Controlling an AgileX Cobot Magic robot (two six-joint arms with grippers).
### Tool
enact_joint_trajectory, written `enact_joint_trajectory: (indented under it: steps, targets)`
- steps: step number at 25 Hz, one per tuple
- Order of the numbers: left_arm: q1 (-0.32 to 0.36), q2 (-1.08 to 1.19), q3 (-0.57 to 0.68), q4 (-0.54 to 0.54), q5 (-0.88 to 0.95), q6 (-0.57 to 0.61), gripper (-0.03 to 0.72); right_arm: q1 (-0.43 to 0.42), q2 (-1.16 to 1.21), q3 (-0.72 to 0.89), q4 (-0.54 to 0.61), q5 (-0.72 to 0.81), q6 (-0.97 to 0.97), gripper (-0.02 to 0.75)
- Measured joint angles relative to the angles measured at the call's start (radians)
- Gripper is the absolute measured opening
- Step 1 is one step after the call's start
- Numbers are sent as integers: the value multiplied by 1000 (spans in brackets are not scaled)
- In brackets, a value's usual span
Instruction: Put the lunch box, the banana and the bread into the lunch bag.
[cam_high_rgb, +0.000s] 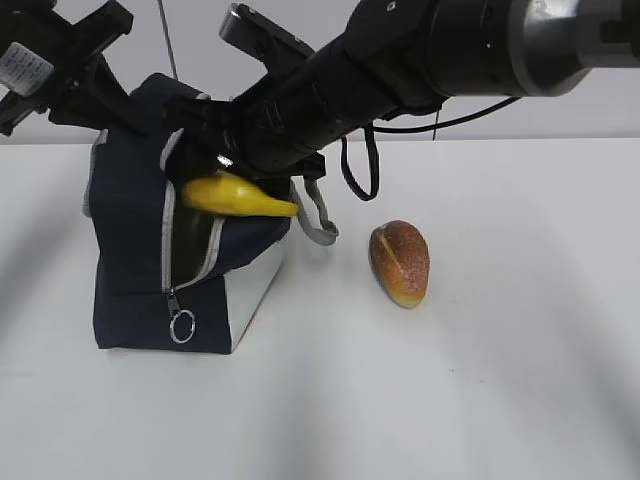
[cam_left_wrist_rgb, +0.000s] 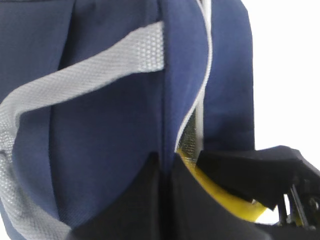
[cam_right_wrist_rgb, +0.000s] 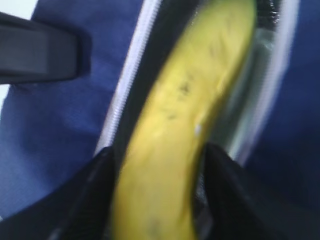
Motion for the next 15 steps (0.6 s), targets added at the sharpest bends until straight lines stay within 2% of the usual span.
enact_joint_trajectory:
  steps: [2, 3, 7, 11, 15]
  targets:
    - [0, 0, 0, 0, 0, 0, -3, 0, 5, -1, 49, -9, -61, 533]
    - [0, 0, 0, 0, 0, 0, -3, 0, 7, -5, 66, -11, -83, 554]
    - [0, 0, 0, -1, 0, 0, -3, 0, 7, -41, 71, 7, -117, 578]
    - [0, 0, 0, -1, 0, 0, -3, -2, 7, -116, -30, 90, -123, 579]
    - [0, 0, 0, -1, 2, 0, -3, -17, 7, -188, -217, 219, -45, 580]
